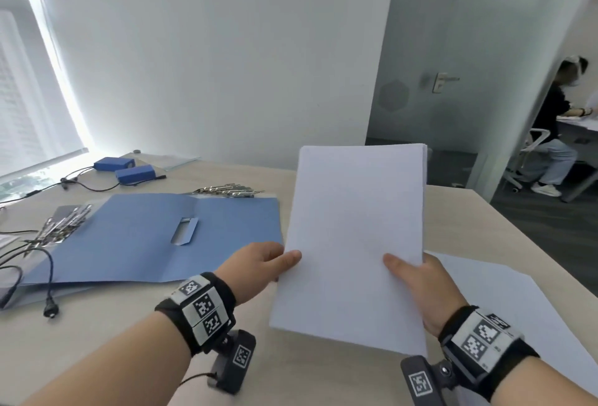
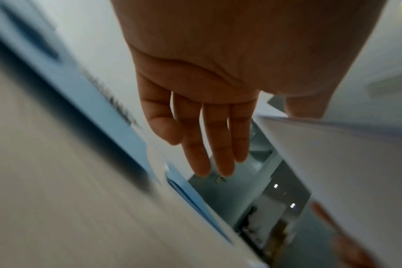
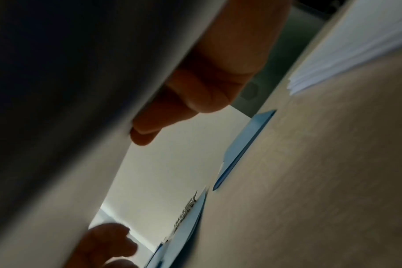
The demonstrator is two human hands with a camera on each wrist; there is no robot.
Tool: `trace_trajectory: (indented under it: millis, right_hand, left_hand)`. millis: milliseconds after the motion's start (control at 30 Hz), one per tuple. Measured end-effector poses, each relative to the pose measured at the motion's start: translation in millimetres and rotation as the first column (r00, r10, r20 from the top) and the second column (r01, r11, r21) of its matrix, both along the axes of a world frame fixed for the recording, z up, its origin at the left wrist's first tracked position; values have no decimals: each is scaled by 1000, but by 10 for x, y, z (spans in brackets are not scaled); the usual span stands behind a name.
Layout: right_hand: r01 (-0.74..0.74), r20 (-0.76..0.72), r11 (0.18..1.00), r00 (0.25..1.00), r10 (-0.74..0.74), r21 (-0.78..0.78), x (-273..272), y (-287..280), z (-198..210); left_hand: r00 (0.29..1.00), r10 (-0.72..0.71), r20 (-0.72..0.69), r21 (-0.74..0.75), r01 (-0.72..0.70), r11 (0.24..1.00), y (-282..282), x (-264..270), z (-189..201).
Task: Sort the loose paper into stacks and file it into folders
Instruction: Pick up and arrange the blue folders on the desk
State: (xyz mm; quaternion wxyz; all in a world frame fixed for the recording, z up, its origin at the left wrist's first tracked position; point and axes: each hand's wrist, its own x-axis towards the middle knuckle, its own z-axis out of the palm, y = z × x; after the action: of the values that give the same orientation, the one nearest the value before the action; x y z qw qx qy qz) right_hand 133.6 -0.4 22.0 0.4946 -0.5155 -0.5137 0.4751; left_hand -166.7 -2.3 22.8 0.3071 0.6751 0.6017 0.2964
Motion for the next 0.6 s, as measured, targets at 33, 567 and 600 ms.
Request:
trace_trajectory:
  millis: [33,567,600]
  right_hand:
    - [42,-42,999,998,-42,-8,17,26,-8]
    - [163,-222,985,959,-173,-62,102,119,-72]
    - [164,-232,985,957,-174,-61,114,112,-62]
  left_hand:
    - [990,18,-137,9,-17,1000,63,-89,14]
    - [541,-121,-832,-216,-114,970,434,-656,-6]
    - [565,-106,-818,-193,-97,976,395,-648,15]
